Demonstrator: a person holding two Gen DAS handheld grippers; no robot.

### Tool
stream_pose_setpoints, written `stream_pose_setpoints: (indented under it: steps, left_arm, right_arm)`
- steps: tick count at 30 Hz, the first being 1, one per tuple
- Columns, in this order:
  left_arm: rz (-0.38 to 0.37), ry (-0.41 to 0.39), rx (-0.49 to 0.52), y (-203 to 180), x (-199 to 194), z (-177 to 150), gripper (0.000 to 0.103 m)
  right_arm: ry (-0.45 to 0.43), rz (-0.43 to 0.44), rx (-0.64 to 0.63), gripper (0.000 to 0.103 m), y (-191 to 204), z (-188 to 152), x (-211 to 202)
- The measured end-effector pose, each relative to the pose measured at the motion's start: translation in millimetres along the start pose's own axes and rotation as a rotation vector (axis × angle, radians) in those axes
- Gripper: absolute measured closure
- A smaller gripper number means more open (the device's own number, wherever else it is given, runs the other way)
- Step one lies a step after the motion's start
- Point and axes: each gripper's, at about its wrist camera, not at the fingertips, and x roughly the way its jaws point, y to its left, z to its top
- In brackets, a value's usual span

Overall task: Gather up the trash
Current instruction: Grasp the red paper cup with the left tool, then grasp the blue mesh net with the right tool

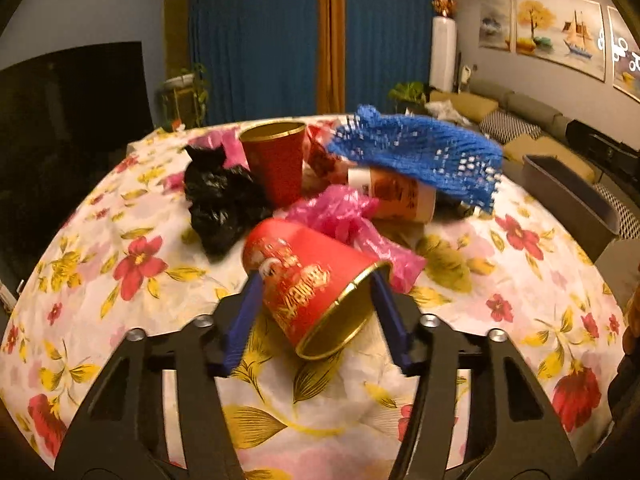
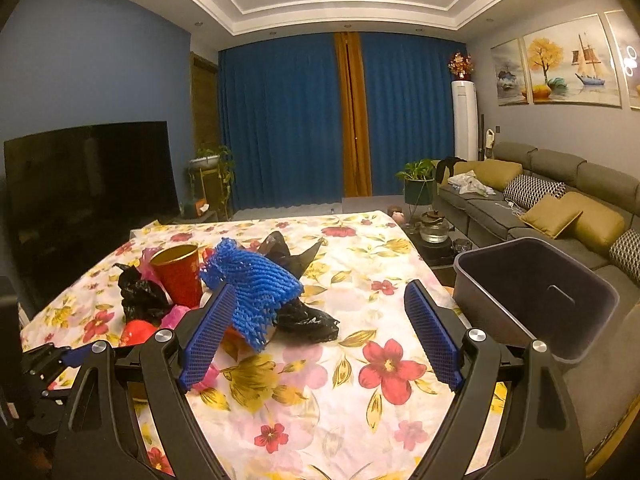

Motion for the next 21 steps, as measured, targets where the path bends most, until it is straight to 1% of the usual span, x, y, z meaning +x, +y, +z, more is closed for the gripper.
stream_pose_setpoints:
  steps: [1, 3, 4, 5, 6, 11, 12, 16, 17, 21]
  left_arm:
    - [0.005, 0.01, 0.002, -0.2, 2.4, 0.1, 0.06]
    - [0.008, 0.018, -0.004, 1.7, 5.2, 0.8, 0.075]
    - [0.002, 0.016, -0.009, 3.2, 4.9, 1.2, 0.08]
    - [-0.009, 0.013, -0.017, 5.1, 4.5, 1.2, 0.089]
    - [-0.015, 0.012, -0.023, 6.7, 4.4, 1.9, 0.093]
    - [-0.03, -0.034, -0.047, 14.8, -2.1, 3.9, 0.101]
    - [-0.035, -0.05, -0.052, 16.9, -4.8, 4.2, 0.101]
    - [-0.041, -0.116, -0.082, 24.6, -18.0, 6.2, 0.101]
    - [-0.046, -0.132, -0.092, 27.1, -22.1, 7.2, 0.101]
    - [-0.053, -0.168, -0.119, 33.2, -34.3, 10.3, 0.101]
  right_arm:
    - [0.004, -0.001, -0.001, 0.019, 0.8, 0.2, 1.8]
    - [0.018, 0.001, -0.002, 0.019, 2.7, 0.6, 7.5]
    - [0.025, 0.002, -0.003, 0.019, 4.3, 0.4, 10.3]
    - [0.027, 0.002, -0.005, 0.019, 5.3, -0.1, 12.1]
    - [0.031, 0.003, -0.008, 0.019, 6.4, -0.5, 14.1]
    - [0.059, 0.014, -0.02, 0.026, 15.4, -0.8, 28.3]
    - [0.065, 0.015, -0.02, 0.027, 16.7, -0.6, 31.5]
    - [0.083, 0.01, -0.028, 0.035, 21.5, -0.7, 45.6]
    - [0.09, 0.01, -0.029, 0.036, 23.4, -1.2, 51.1]
    - [0.121, 0.028, -0.026, 0.041, 26.0, -5.1, 67.8]
